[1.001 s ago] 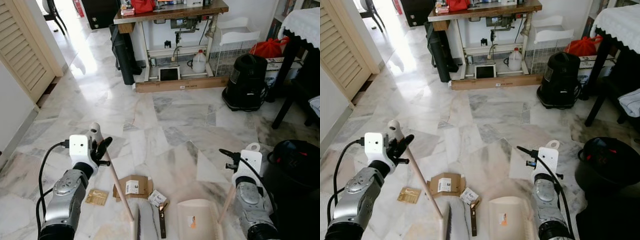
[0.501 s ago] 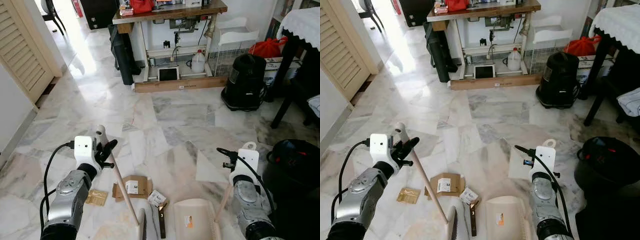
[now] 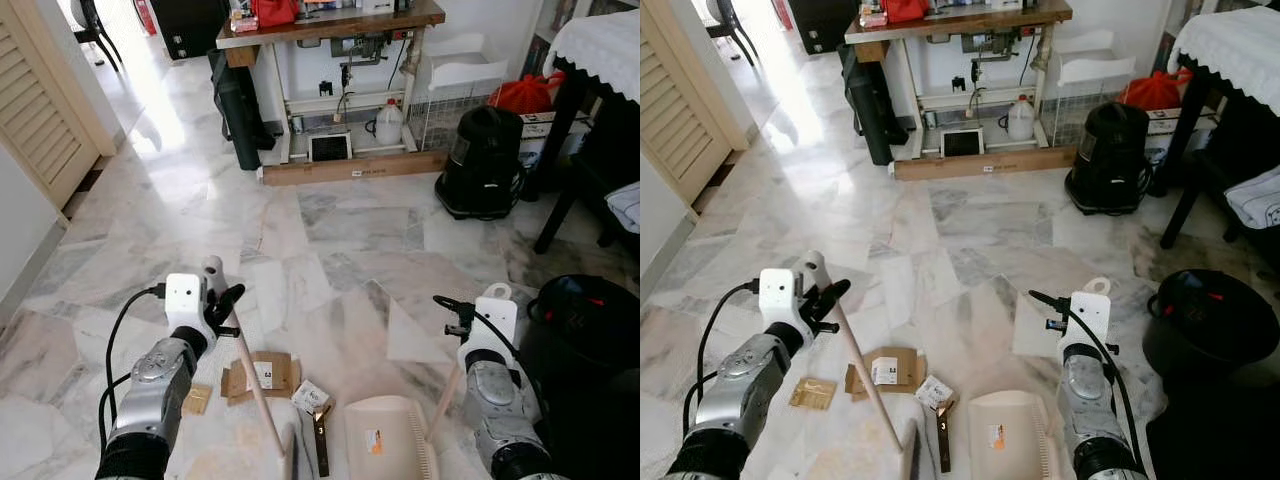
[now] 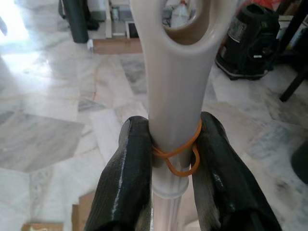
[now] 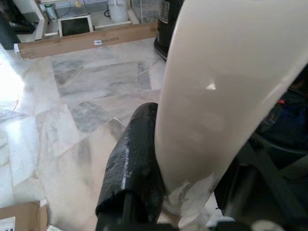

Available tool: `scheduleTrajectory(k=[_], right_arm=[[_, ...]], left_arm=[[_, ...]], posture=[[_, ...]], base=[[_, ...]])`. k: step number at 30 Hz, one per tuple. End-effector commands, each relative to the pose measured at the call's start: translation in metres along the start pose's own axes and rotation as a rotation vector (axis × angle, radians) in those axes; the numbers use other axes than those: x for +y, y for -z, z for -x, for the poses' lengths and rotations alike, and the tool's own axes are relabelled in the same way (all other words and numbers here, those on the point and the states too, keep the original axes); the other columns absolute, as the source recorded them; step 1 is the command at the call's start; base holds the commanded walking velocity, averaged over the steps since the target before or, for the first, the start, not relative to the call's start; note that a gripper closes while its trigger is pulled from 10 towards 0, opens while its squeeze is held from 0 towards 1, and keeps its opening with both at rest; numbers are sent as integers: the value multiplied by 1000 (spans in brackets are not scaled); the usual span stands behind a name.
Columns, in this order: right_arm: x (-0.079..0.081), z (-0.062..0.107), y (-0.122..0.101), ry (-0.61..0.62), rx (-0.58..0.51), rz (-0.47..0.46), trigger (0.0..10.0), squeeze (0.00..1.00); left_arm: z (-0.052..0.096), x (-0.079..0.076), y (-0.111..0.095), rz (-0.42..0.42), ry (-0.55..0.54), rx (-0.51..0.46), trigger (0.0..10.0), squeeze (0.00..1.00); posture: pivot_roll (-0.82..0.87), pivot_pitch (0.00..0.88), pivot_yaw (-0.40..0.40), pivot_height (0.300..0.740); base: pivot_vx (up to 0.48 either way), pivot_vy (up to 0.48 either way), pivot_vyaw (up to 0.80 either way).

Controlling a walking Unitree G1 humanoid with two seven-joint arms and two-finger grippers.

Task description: Sweep floor

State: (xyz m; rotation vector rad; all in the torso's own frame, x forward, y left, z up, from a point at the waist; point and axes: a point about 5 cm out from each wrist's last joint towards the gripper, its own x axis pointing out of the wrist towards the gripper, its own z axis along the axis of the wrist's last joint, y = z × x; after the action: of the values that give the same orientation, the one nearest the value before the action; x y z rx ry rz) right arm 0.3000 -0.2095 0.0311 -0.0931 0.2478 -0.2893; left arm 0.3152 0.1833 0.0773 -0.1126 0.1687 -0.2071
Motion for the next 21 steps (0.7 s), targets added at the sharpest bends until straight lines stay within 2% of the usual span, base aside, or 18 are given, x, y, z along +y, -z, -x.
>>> scheduleTrajectory(k=[1, 10, 15, 20, 21], right_arm=[[2, 1, -2, -8, -4, -7, 10000, 0], [-5, 3, 1, 2, -3, 3, 10000, 0], [-7, 5, 1, 2, -4, 6, 10000, 0], [-10, 4, 0, 4, -3, 11, 10000, 0], [-10, 4, 0, 4, -3, 11, 10000, 0]], left_arm=[[-2, 3, -2, 18, -5, -17, 10000, 0], [-12, -2, 4, 54, 32, 2, 10000, 0], [-21, -9, -1, 66, 73, -7, 10000, 0], [-32, -19, -13, 186, 153, -40, 10000, 0], [-32, -19, -13, 186, 153, -40, 10000, 0]], posture=[[64, 52, 93, 740], [39, 69, 86, 740], [27, 78, 80, 740], [21, 81, 74, 740], [21, 81, 74, 740]], base=[[0, 0, 0], [0, 0, 0], [0, 0, 0], [0, 0, 0], [0, 0, 0]])
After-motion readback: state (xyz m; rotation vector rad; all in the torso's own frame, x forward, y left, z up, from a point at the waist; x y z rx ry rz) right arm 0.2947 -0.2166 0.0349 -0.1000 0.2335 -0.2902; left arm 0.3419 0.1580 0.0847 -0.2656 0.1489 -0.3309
